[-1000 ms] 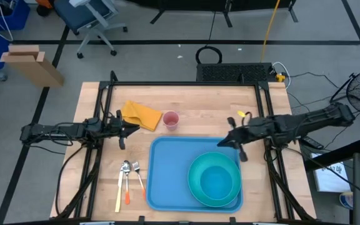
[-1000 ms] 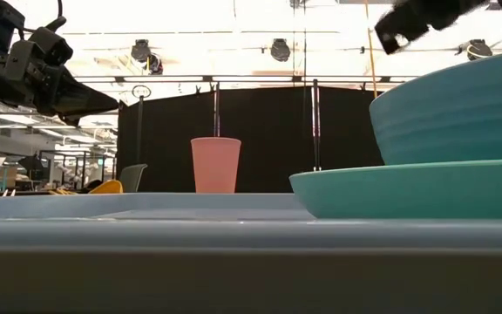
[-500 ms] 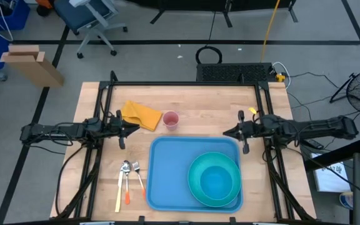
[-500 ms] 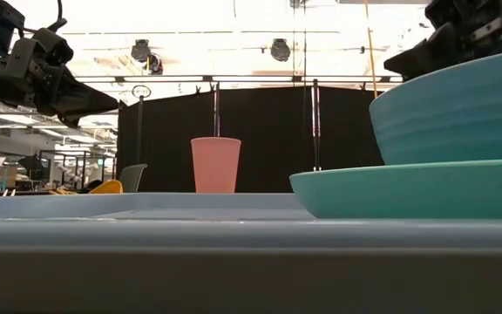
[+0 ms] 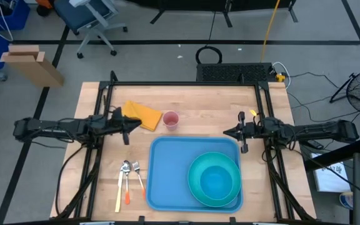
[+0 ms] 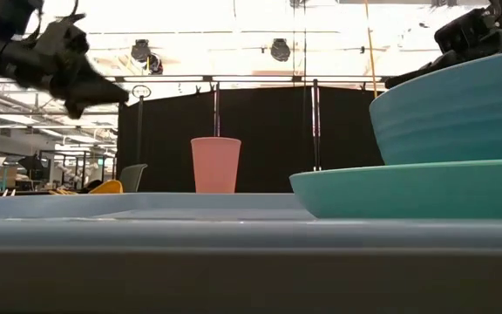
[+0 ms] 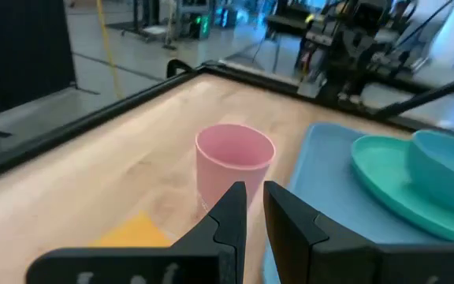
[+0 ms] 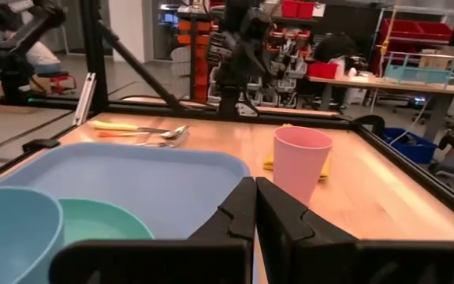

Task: Set up tray
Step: Put the pink cup on the blue tray

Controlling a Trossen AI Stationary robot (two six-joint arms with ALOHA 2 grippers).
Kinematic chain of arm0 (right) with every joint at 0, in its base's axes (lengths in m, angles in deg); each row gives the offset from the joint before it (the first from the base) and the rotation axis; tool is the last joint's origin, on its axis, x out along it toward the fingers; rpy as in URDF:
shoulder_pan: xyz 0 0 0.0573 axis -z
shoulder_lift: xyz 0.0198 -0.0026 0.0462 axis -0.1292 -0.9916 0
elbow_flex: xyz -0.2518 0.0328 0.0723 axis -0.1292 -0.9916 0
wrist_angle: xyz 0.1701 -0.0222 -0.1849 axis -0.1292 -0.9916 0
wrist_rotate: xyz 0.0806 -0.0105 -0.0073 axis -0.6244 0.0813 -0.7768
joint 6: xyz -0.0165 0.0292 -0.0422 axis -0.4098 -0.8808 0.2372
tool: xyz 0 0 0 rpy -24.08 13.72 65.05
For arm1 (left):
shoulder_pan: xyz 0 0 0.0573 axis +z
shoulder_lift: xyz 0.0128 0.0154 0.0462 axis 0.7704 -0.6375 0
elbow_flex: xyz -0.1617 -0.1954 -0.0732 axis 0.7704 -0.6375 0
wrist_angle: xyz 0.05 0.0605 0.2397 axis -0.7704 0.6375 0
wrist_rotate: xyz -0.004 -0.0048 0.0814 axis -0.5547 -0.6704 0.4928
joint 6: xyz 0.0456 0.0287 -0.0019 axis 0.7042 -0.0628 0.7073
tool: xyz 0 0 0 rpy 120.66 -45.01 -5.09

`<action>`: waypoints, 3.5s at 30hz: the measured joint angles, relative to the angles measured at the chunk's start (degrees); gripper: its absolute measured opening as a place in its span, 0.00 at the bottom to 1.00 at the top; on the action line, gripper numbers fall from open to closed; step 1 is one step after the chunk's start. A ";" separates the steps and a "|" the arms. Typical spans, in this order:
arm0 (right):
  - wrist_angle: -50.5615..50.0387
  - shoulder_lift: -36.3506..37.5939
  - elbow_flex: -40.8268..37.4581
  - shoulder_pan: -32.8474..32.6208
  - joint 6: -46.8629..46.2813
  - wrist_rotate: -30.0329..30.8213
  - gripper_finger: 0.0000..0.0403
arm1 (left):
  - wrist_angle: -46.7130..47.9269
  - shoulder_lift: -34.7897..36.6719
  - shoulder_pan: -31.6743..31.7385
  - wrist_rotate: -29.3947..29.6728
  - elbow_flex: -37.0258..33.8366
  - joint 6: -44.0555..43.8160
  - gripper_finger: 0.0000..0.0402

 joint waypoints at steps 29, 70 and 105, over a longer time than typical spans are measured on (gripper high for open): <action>-1.73 0.07 0.00 0.83 0.50 -4.52 0.00 | 57.20 -74.80 14.13 -14.42 79.99 35.03 0.80; -1.50 0.08 0.00 0.83 0.04 -4.37 0.00 | 59.74 -89.57 16.10 -18.02 79.90 42.42 0.04; -1.51 0.07 -0.02 0.82 -1.21 -4.37 0.00 | 67.46 -92.86 -11.33 -14.74 94.50 41.28 0.00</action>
